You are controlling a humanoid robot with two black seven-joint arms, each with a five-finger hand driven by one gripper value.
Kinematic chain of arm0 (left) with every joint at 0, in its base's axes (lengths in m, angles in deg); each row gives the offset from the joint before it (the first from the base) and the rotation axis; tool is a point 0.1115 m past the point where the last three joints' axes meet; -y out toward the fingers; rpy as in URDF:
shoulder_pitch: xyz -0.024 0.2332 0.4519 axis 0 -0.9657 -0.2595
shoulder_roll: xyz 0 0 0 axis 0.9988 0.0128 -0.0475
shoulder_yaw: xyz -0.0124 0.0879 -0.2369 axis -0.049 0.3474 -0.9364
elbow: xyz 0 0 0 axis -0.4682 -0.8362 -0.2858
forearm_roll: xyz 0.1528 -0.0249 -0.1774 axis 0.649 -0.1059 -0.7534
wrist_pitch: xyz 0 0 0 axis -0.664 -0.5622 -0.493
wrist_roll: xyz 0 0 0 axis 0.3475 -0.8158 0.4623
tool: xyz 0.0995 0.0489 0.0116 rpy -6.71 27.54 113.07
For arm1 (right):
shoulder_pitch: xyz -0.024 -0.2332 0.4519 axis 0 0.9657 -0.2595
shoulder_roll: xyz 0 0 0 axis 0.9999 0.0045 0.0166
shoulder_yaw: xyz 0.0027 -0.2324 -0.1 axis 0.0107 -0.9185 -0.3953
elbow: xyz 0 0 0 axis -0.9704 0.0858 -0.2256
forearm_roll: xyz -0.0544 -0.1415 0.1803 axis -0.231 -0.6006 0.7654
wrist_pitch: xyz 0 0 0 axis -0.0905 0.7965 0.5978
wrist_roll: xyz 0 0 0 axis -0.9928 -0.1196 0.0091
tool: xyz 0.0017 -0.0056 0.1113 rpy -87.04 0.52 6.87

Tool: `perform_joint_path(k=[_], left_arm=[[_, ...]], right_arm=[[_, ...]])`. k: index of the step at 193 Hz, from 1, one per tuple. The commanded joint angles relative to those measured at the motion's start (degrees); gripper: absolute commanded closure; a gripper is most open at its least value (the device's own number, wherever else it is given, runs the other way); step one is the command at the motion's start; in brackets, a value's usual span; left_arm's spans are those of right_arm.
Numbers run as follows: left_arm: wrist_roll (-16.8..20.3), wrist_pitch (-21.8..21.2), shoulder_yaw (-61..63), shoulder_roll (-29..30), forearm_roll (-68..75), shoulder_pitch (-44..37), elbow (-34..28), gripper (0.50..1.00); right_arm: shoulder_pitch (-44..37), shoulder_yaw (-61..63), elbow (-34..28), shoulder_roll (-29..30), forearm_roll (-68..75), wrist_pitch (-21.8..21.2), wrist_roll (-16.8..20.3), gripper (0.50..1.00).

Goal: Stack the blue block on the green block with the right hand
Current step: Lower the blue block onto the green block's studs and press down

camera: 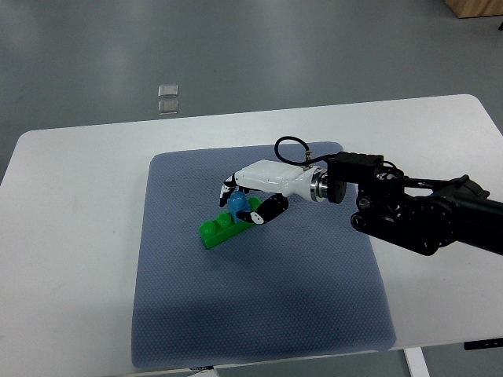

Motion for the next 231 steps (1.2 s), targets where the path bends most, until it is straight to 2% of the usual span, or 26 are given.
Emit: perform_joint_path(k=[1, 122, 200, 213, 231], left_arm=[[0.02, 0.00, 0.00, 0.00, 0.00, 0.00, 0.00, 0.500], [0.02, 0.00, 0.00, 0.00, 0.00, 0.00, -0.09, 0.500], [0.02, 0.00, 0.00, 0.00, 0.00, 0.00, -0.09, 0.500], [0.02, 0.00, 0.00, 0.00, 0.00, 0.00, -0.09, 0.500], [0.02, 0.00, 0.00, 0.00, 0.00, 0.00, -0.18, 0.500]], right_arm=[[0.28, -0.14, 0.25, 0.29, -0.12, 0.36, -0.28, 0.910], [1.60, -0.66, 2.36, 1.79, -1.09, 2.73, -0.81, 0.910], [1.87, -0.93, 2.62, 1.79, -1.09, 2.73, -1.42, 0.908], [1.87, -0.75, 2.71, 1.79, -1.09, 2.64, -1.42, 0.889], [1.78, -0.66, 2.71, 1.79, -0.92, 2.47, -1.42, 0.824]])
